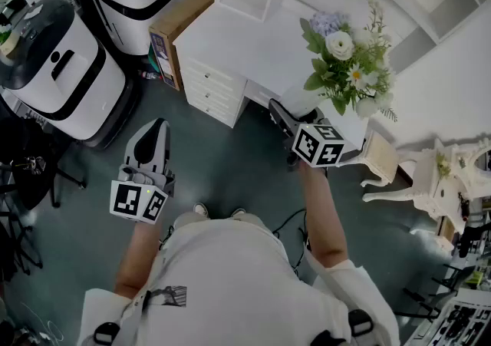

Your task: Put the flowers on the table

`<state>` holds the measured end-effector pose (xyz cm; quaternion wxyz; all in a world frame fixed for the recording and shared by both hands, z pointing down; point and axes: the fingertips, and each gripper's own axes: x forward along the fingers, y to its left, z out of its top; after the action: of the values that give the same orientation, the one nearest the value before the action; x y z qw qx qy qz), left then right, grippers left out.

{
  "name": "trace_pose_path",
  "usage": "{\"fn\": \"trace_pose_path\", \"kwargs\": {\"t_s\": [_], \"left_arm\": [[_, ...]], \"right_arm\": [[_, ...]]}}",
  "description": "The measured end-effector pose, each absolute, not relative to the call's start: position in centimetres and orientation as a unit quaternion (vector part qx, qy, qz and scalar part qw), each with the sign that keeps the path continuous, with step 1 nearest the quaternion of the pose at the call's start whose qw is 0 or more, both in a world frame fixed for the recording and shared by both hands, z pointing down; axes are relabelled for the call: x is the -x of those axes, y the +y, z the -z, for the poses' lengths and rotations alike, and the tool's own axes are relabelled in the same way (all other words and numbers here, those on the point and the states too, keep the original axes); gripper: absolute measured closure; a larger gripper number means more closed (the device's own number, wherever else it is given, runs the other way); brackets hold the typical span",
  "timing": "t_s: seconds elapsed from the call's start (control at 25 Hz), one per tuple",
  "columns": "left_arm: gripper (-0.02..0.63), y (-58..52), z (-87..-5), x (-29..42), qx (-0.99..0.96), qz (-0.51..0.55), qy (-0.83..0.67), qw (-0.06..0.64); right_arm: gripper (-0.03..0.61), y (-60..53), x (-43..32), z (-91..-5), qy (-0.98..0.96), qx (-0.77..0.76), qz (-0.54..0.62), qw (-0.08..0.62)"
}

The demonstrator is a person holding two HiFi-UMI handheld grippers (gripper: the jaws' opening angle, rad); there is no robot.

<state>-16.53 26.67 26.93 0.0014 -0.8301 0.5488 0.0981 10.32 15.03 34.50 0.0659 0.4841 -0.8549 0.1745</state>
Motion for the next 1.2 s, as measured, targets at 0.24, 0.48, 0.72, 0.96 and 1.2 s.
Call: {"fn": "trace_pose_path", "kwargs": {"t_s": [0.24, 0.48, 0.72, 0.96, 1.2], "left_arm": [[0.598, 27.0, -26.8, 15.4, 0.832, -0.091, 0.547, -0.002], [0.598, 27.0, -27.0, 15.0, 0.831, -0.089, 0.55, -0.003], [0.598, 26.6, -27.3, 14.0, 0.827, -0.091, 0.555, -0.004], [0.598, 29.9, -29.0, 8.6, 0.825, -0.079, 0.559, -0.008], [0.598, 27.9, -29.8, 8.1, 0.828, -0.072, 0.555, -0.018]], "right_arm": [[0.202, 15.8, -10.7, -33.9, -0.856, -0.486, -0.163, 0.069], [0.202, 15.9, -10.6, -33.9, -0.859, -0.482, -0.163, 0.058], [0.202, 15.1, -11.5, -34.3, -0.861, -0.479, -0.152, 0.082], [0.202, 18.1, -16.3, -35.9, -0.865, -0.471, -0.156, 0.077], [0.202, 17.1, -16.7, -37.2, -0.861, -0.474, -0.161, 0.086]]}}
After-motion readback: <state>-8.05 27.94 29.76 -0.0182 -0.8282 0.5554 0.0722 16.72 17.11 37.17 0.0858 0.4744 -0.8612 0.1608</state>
